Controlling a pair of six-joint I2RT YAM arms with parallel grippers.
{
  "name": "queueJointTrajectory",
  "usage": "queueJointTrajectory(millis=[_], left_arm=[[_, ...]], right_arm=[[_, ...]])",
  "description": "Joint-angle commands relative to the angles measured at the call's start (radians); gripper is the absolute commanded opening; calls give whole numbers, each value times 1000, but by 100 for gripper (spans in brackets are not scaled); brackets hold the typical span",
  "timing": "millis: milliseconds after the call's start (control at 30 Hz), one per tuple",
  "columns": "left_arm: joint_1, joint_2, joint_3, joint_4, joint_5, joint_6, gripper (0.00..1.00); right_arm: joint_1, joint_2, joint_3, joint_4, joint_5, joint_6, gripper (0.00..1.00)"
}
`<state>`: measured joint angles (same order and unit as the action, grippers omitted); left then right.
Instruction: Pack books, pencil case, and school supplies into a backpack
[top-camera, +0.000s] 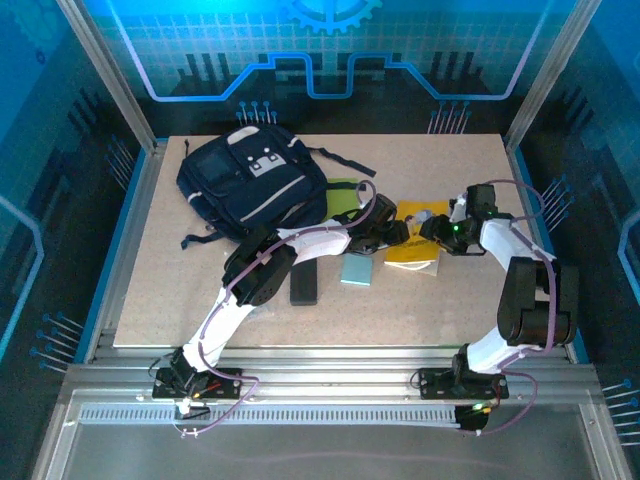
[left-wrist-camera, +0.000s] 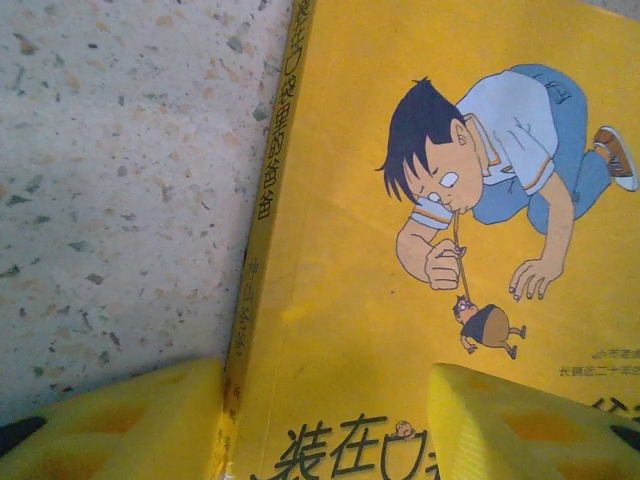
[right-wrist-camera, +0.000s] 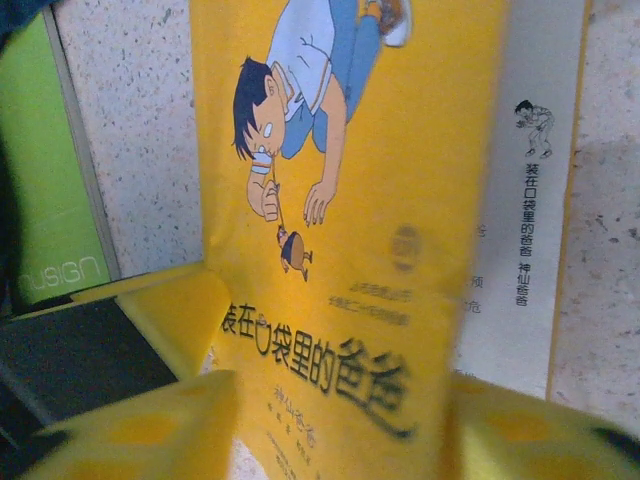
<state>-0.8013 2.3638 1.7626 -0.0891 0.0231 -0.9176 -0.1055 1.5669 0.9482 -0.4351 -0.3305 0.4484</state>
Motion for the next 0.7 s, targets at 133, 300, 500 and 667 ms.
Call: queueJointTrajectory(millis=[133,300,500,667], left_arm=[[7,-14,-40,-6,31,-1,58],[79,-122,-120,38,82,-8,72],[177,-264,-244,137,148,-39,84],[211,-328,-329,258,192,-112,85]], right_arm=[[31,12,15,-15,-57,26,4],[32,-55,55,-63,-91,12,0],[36,-121,141,-105,-237,-7,0],[44,-144,178,-71,-348,25,0]])
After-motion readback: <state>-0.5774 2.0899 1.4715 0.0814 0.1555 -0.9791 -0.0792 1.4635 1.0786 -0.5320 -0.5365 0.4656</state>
